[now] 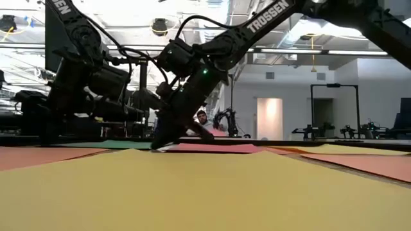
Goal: Organize paper
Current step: Stack the green paper on top of the green paper
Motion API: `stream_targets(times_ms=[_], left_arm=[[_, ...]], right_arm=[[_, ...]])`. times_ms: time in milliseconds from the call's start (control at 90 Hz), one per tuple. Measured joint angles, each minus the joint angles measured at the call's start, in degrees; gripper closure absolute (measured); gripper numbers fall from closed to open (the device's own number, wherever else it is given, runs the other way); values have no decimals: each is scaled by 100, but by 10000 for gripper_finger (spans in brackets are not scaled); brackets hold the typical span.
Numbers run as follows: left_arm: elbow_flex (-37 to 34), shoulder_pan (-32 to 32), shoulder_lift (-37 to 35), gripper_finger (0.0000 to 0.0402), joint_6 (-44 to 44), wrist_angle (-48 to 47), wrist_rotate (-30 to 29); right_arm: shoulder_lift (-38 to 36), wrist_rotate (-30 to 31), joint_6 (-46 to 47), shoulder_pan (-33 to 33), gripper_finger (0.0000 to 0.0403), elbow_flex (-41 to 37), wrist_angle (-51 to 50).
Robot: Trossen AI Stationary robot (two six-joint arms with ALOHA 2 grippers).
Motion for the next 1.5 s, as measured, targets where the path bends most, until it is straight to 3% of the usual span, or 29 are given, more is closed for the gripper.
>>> stream_targets(times_ms=[811,1500], left_arm=[[186,-4,4,401,-95,-598,-22],[28,372,-7,401,385,-327,-146]], right_arm=[[8,-150,-266,-55,403,4,-86],[-1,-145,-503,-90,403,149,-359]])
